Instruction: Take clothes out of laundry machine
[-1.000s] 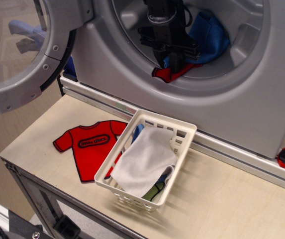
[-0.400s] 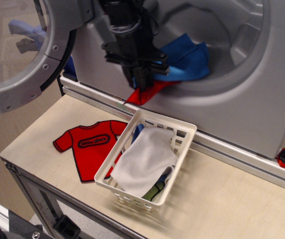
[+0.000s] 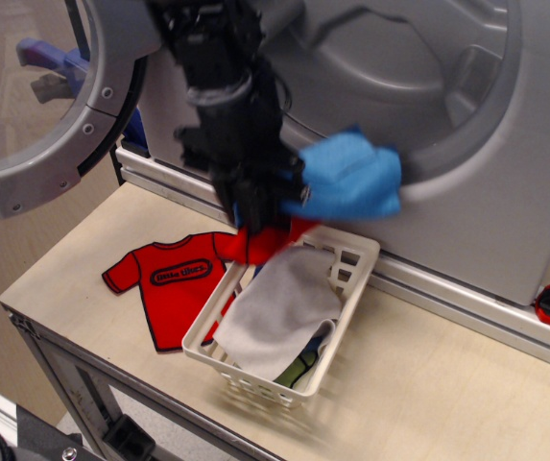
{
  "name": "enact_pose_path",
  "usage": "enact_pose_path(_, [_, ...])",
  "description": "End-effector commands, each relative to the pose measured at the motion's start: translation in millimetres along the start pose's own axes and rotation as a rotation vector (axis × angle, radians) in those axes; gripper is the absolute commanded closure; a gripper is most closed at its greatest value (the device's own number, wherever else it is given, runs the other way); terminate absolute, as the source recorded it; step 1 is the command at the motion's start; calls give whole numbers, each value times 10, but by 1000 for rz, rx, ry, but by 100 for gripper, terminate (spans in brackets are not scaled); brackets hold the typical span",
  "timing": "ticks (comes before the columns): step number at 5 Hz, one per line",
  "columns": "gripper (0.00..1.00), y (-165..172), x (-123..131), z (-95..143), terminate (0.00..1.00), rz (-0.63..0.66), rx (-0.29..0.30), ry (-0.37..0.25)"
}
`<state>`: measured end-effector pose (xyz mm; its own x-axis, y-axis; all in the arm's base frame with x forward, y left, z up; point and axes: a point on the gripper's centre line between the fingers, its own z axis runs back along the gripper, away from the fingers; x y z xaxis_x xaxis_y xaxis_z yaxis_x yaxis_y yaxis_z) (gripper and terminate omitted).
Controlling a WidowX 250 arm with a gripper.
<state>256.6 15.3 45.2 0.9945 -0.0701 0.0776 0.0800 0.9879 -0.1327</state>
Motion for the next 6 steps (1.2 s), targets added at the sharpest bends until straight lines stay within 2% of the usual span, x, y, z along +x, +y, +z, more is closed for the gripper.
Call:
enact_pose_path(1, [100,-182,-86,23,0,-26,34,38])
enact_pose_path(2, [100,-120,-187,-145,0,-23,68,47])
enact_pose_path(3, [0,-81,-215,-291,0,32,111,66])
enact_pose_path(4, [0,-64,-201,-282,0,80,104,64])
enact_pose_path(5, [0,-42,-145,-88,0,126,83,-5])
enact_pose_path(6, [0,-104,-5,254,0,153,68,-37])
